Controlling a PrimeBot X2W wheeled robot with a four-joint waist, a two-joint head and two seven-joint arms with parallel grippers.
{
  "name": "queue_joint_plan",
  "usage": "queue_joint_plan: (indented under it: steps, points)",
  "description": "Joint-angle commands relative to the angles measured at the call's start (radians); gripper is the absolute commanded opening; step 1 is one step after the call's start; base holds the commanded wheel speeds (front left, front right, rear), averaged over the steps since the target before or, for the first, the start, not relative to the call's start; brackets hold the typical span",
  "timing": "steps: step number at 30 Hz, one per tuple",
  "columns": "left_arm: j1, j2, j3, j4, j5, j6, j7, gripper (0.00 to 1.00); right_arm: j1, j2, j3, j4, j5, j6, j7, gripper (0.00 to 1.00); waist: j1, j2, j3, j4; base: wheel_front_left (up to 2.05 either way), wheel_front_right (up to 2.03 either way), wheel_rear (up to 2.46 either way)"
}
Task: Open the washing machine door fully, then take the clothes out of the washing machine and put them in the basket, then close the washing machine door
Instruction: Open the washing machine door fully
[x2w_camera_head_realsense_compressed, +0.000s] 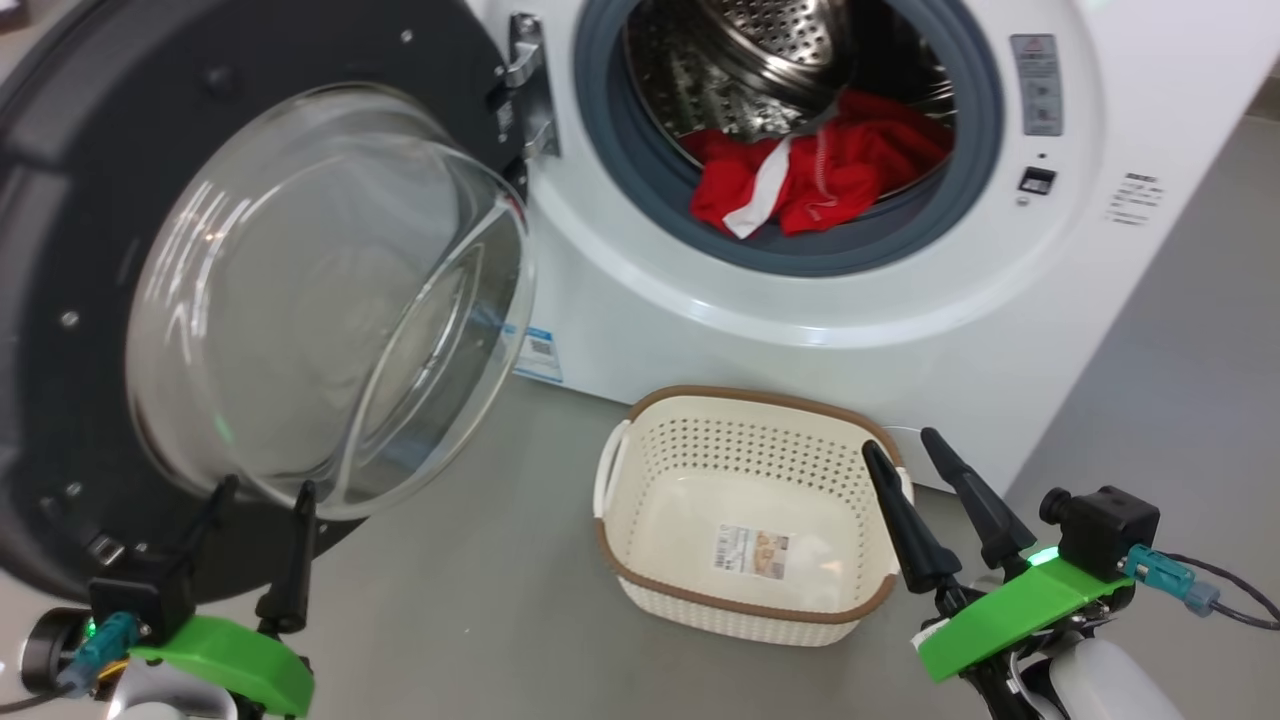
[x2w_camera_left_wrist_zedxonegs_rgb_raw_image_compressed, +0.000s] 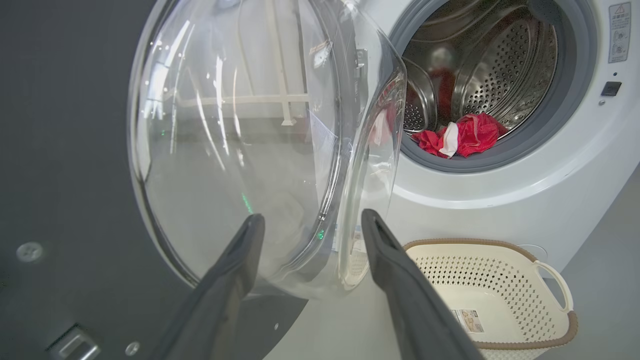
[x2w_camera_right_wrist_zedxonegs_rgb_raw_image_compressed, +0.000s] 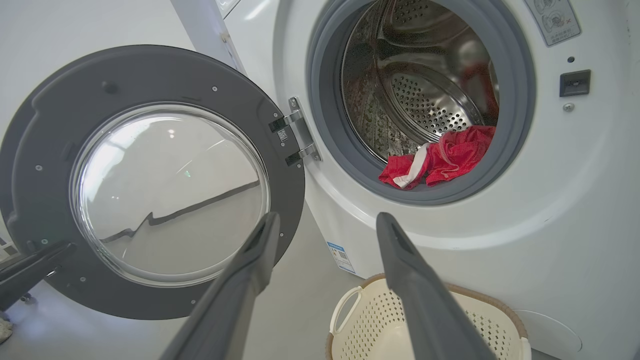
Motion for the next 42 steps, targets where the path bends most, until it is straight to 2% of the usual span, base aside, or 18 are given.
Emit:
queue_joint_plan:
  steps: [1, 10, 19, 32, 38, 42]
  points:
    - [-0.010, 0.030, 0.032, -0.057, -0.003, 0.020, 0.002, 1.00, 0.012, -0.002, 0.023, -0.023, -0.003, 0.002, -0.012, 1.00, 0.0000, -0.0001, -0.016, -0.036, 0.00, 0.00, 0.00]
    - [0.064, 0.014, 0.027, -0.204, -0.008, 0.075, 0.022, 1.00, 0.020, -0.009, 0.027, -0.023, -0.004, 0.002, -0.012, 1.00, 0.0000, -0.0001, -0.034, -0.137, 0.00, 0.00, 0.00]
    - [0.114, -0.009, 0.033, -0.271, -0.013, 0.116, 0.010, 1.00, -0.001, -0.036, 0.022, -0.029, -0.015, 0.002, -0.012, 1.00, 0.0000, -0.0001, -0.036, -0.254, 0.00, 0.00, 0.00]
    - [0.158, -0.048, 0.051, -0.310, -0.001, 0.134, -0.012, 1.00, -0.028, -0.068, -0.020, -0.037, -0.051, 0.002, -0.012, 1.00, 0.0000, -0.0001, -0.032, -0.381, 0.00, 0.00, 0.00]
    - [0.182, -0.064, 0.078, -0.336, 0.025, 0.151, -0.015, 1.00, -0.031, -0.072, -0.032, -0.043, -0.069, 0.002, -0.012, 1.00, 0.0000, -0.0001, -0.032, -0.419, 0.00, 0.00, 0.00]
    - [0.202, -0.077, 0.102, -0.357, 0.041, 0.146, -0.015, 1.00, -0.033, -0.074, -0.035, -0.045, -0.077, 0.002, -0.012, 1.00, 0.0000, -0.0001, -0.031, -0.435, 0.00, 0.00, 0.00]
